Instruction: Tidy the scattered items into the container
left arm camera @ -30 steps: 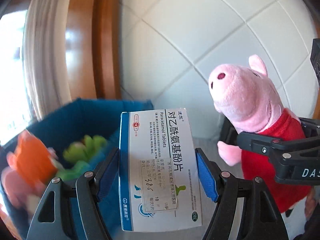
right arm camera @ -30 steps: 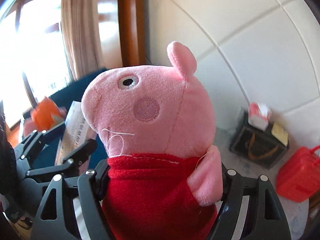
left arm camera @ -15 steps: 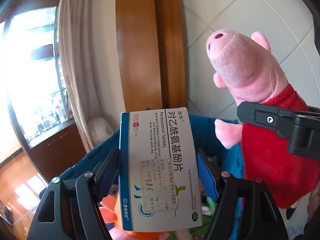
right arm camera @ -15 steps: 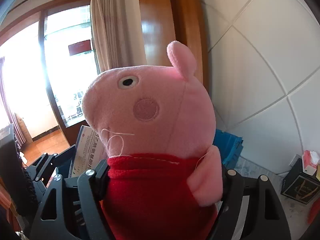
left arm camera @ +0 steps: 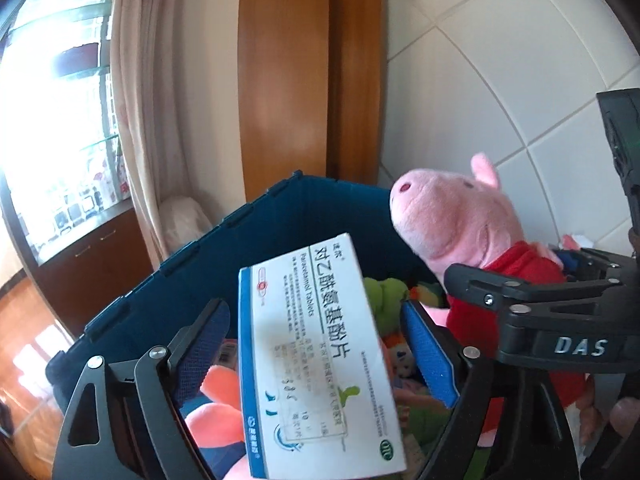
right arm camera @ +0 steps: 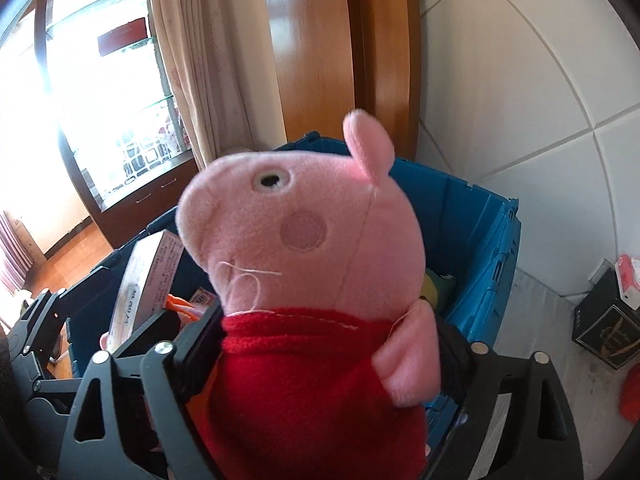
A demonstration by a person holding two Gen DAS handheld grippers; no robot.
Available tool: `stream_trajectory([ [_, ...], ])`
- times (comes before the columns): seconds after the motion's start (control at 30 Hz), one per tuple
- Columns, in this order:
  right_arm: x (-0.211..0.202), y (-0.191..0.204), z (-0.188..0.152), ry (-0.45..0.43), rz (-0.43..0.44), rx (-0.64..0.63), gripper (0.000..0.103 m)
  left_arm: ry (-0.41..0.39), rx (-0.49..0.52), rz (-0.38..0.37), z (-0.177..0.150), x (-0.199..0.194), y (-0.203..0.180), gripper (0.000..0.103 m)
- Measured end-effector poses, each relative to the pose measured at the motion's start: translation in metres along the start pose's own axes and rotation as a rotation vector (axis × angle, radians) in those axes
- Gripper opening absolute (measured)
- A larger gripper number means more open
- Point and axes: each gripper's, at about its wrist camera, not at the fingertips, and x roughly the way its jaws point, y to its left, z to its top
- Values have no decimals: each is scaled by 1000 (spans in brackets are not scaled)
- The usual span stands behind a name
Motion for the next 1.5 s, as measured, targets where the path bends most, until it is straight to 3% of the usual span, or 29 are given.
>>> stream_trajectory([
  [0.07,-19,4,4,-37,-8,7,103,-1,6,-3,0,-2,3,102],
  [0.3,-88,-8,-20,-140,-46,30,103,-33,0,7,-11,-33,8,102],
  [0.47,-149,-15,-67,-218,-153,5,103,-92,43,9,-20,-77,-15,102],
  [0.63,-218,-26,-129,-267,-214,28,103,-94,27,-121,-46,-127,-44,102],
  [0.8,-271,-40,-202,-245,-294,74,103,-118,62,-164,-83,-181,-80,102],
  [1.0,-304,-44,-261,-189,-330,171,103,-78,142,-212,-121,-219,-109,102],
  [1.1,-315,-37,-282,-174,-354,207,103,-65,166,-272,-136,-234,-113,102],
  [1.27,-328,-24,-294,-179,-375,262,103,-44,210,-329,-152,-250,-110,102],
  [1.5,-327,-1,-307,-156,-427,280,103,-41,211,-321,-165,-267,-98,102],
])
